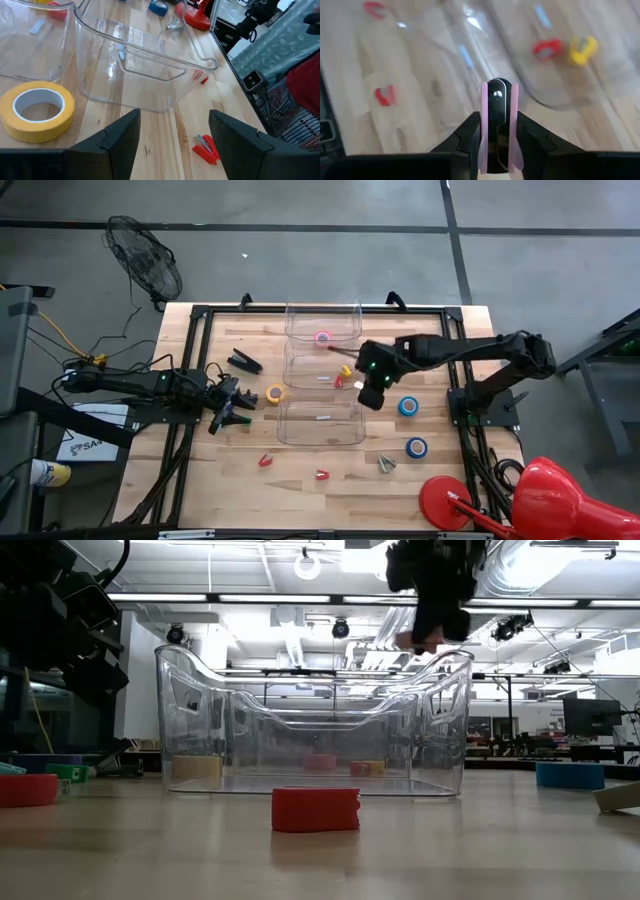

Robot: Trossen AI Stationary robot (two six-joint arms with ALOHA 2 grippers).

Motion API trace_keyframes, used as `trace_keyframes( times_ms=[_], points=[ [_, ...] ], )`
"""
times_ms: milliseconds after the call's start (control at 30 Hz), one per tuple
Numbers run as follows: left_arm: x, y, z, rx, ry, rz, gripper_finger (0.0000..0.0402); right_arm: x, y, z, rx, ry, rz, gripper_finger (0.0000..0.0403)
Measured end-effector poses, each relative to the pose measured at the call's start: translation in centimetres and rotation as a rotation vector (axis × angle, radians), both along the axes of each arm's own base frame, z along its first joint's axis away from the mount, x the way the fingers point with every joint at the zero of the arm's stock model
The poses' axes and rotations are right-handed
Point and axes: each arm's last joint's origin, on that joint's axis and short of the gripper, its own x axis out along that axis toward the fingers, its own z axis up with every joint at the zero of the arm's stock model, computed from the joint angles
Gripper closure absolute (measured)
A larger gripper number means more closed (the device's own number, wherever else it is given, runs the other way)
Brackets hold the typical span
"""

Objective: Pick and place Stapler, Stapler remover, tape
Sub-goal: Put the pink staple remover into the bottom transparent bin

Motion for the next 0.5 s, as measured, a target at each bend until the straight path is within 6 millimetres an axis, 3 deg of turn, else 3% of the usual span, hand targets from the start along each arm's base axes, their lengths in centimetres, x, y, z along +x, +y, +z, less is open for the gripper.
trace_keyframes(
  times_ms=[333,500],
  points=[
    [0.0,0.0,0.0,0.0,0.0,0.0,0.017,4.7,2.6,-2.7,-0.012,0.01,0.128,0.0318],
    [0.0,0.0,0.0,0.0,0.001,0.0,0.017,6.1,3.6,-4.2,-0.013,0.039,0.16,0.0317]
  ],
)
